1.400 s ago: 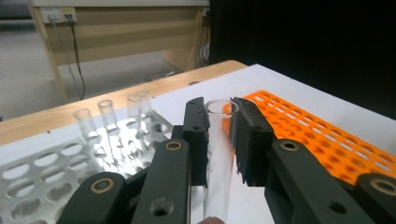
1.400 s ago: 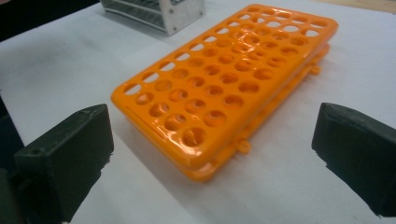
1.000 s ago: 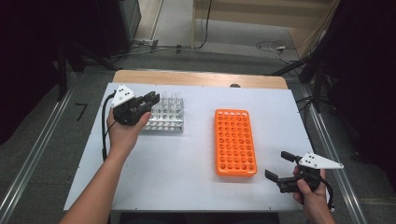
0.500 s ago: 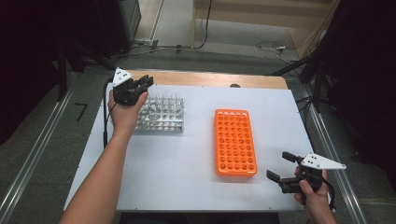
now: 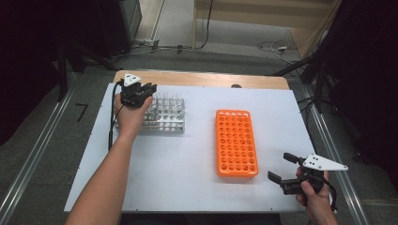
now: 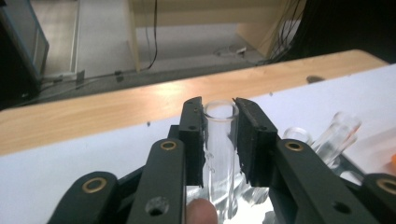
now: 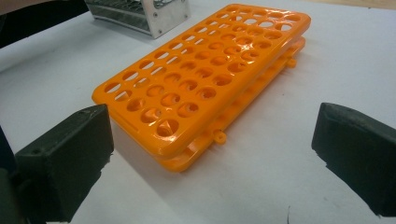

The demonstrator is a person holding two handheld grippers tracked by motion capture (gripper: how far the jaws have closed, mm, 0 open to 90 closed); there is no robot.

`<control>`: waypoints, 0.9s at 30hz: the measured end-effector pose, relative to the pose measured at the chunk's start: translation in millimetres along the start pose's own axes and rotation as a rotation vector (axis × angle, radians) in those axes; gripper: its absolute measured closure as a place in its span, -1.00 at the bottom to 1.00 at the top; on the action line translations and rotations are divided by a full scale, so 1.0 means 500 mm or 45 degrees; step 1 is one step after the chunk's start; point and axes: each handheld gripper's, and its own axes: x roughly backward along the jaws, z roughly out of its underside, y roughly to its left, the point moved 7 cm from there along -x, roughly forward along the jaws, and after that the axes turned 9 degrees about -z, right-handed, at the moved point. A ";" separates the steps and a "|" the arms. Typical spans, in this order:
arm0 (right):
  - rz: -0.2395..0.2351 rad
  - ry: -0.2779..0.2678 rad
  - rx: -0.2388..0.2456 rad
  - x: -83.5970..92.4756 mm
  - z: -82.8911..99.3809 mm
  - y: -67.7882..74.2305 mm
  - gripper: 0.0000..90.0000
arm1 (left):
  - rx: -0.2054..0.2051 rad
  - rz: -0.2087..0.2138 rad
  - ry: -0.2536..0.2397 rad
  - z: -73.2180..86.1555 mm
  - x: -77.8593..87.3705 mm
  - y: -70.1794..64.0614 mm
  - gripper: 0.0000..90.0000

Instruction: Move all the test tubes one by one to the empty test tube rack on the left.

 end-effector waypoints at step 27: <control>0.000 0.013 -0.008 -0.017 0.003 -0.003 -1.00 | 0.031 0.121 -0.051 0.070 0.178 -0.023 -0.95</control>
